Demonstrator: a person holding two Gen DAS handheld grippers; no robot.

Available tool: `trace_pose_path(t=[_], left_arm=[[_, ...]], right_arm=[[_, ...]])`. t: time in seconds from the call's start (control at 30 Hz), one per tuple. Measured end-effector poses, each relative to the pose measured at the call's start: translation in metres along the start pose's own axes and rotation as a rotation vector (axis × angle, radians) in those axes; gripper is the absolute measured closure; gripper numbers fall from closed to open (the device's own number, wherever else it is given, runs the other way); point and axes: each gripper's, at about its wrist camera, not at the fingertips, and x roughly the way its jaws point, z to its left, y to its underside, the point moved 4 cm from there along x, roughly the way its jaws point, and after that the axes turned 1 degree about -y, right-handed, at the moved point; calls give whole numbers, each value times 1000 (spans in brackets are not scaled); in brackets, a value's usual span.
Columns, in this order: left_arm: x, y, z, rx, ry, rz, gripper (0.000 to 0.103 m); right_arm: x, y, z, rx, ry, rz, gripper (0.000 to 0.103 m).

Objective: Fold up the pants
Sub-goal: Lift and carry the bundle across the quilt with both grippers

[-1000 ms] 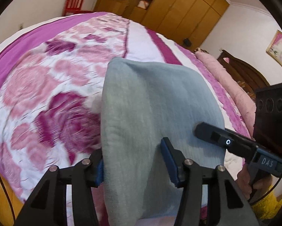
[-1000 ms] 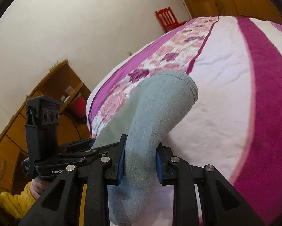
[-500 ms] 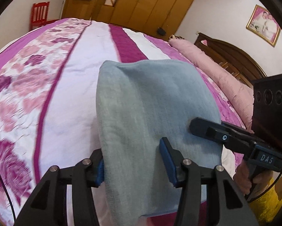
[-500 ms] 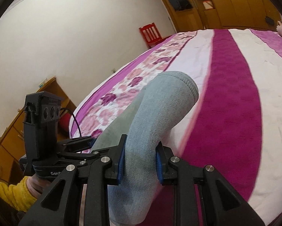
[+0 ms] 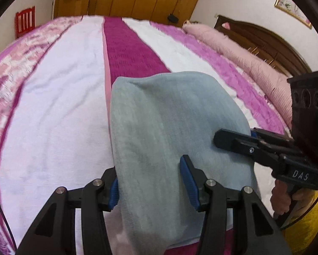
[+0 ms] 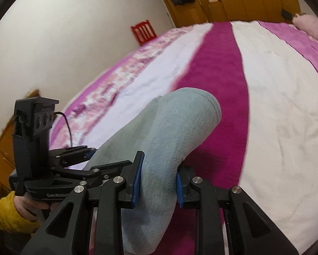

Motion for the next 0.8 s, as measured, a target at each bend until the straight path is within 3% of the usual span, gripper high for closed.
trace_pose_path(t=[0.13,0.3,0.5,0.67,0.8], left_arm=[[26,12,12,-46,34,37,48],[28,13,15,-48,53,44,45],[-3,17,15,-66,32,23,45],[-25,29,23,-42,-36,-6,45],[-22,42,31,-56,-52,13,45]], right_arm=[[18,20,-33,64,50,49,71],[17,26,-48,140,56,24,57],[-8,23,-36,123,187,-33,57],[-43,35,-20,143,161,-97,57],[-48,58,-7,157,134,-78,59]])
